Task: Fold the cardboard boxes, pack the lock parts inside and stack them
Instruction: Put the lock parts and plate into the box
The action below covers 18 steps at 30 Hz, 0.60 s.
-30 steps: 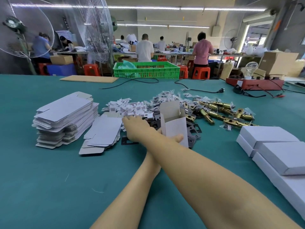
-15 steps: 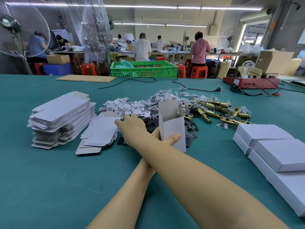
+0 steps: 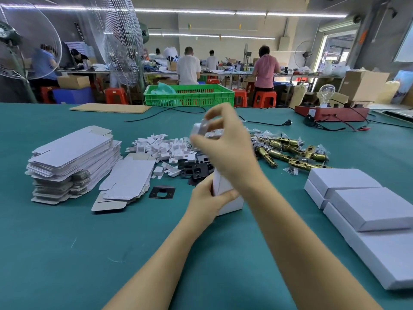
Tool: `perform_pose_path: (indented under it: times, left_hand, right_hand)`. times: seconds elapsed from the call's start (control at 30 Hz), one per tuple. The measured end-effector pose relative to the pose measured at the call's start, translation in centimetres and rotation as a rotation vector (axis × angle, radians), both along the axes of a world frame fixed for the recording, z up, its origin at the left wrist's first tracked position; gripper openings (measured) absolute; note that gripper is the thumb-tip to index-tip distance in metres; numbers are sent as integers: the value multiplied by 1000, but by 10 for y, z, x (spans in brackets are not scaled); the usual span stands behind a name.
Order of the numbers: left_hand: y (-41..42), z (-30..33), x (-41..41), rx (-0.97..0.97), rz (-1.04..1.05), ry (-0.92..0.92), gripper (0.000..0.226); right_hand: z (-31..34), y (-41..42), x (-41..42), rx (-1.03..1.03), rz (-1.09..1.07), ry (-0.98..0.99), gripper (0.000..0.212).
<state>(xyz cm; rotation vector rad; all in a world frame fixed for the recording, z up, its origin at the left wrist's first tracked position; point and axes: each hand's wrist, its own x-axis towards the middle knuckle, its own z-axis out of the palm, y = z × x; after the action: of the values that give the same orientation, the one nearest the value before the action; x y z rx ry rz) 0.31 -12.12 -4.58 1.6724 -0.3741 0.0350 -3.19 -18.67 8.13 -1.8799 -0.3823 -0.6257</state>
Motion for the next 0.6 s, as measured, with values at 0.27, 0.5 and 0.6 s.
perform_pose_path:
  times: [0.27,0.5,0.6]
  left_hand:
    - [2,7,-9,-106,-58,57,33]
    - [2,9,-14,-61,-21,13,34]
    - [0,10,-16,-30,-18,-21,30]
  right_hand:
    - [40,-88,-16,-17,-70,190,21]
    - [34,-80,-10,-573,-116,331,17]
    - [35,-77,-12,-690,-76,354,16]
